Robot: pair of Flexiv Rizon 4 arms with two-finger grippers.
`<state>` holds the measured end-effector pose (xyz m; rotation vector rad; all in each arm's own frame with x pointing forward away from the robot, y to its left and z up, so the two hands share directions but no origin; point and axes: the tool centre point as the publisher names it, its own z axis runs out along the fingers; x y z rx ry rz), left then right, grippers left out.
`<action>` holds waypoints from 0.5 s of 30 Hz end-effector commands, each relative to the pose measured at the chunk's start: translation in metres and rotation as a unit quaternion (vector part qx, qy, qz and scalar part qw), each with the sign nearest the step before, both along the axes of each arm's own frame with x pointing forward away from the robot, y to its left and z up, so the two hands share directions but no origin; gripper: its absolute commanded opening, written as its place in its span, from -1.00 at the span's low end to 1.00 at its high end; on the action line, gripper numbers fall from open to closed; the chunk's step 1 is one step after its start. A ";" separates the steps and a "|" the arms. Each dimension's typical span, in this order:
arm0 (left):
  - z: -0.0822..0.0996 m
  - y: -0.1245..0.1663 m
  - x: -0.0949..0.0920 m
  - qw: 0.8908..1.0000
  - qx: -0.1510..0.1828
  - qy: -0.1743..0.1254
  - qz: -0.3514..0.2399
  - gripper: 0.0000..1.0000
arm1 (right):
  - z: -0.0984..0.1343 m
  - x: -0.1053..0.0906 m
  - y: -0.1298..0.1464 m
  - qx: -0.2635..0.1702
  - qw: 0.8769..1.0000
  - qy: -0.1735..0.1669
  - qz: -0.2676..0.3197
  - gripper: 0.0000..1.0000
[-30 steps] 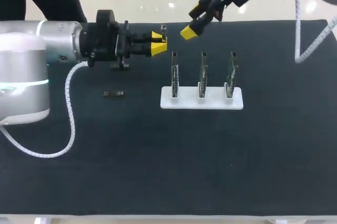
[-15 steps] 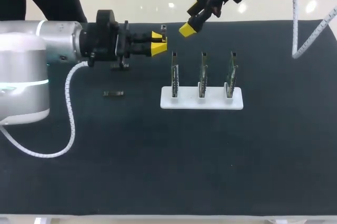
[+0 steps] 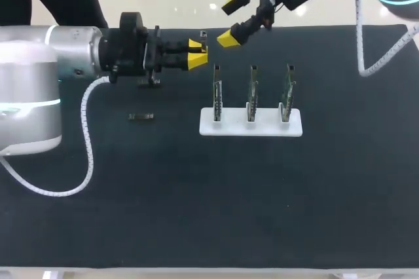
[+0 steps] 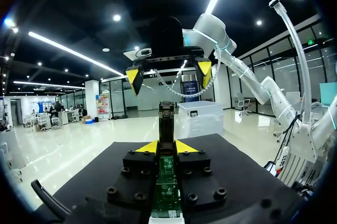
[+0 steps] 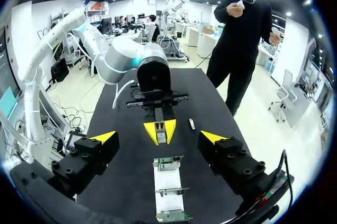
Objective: Pick up the optical module with the left hand, and insert it into the network port with the right hand.
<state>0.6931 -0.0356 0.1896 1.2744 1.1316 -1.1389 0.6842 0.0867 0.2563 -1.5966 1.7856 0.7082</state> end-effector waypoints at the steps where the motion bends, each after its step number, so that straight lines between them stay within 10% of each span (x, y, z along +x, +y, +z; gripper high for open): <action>1: -0.001 -0.001 0.000 1.000 0.000 -0.001 0.002 -1.00 | -0.006 -0.006 0.008 0.002 1.000 -0.009 -0.002 1.00; 15: -0.001 -0.001 0.000 1.000 0.000 -0.001 0.002 -1.00 | -0.014 -0.004 0.032 0.009 1.000 0.001 -0.014 1.00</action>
